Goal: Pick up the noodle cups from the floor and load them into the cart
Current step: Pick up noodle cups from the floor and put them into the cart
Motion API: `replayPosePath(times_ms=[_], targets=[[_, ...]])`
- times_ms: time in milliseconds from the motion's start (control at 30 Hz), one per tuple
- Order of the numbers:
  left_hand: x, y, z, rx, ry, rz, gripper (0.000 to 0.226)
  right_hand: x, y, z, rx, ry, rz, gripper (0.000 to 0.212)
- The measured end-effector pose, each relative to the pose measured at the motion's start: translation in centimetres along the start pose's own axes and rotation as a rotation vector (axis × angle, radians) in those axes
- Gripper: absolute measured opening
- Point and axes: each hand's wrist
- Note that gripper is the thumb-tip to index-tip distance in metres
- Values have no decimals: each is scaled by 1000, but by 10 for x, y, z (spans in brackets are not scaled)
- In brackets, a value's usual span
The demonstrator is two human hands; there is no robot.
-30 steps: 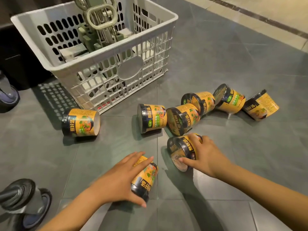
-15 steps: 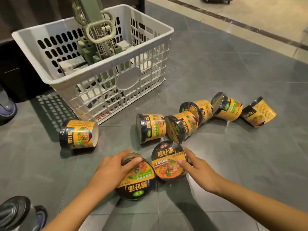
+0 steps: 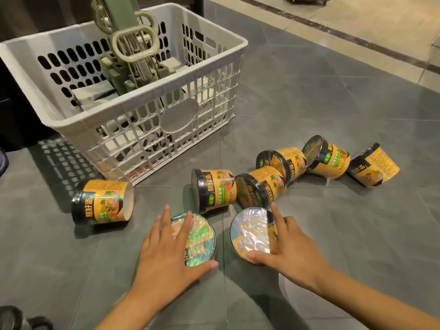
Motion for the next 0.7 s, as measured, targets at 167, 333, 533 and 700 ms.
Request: replayPosePath(times_ms=[167,333,533,700], targets=[[1,-3,-10,72,-24,76,132,10,6,14,-190,-28,1,134],[11,-5,-15,68,-72,95,124,22,17,16,-80,-61,-27,132],[1,-14,-15,-86,-142,21,116,18,4,16,24,-104,9,132],[-27,-27,-15,-177,-246,-124,120,-16,-11,26,-8,-24,-47,133]])
Point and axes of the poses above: each hand's wrist, its own x-axis towards the middle knuckle, its own y-axis out of the palm, z = x × y, and after that the axes turned 7 degrees about -y, right-handed
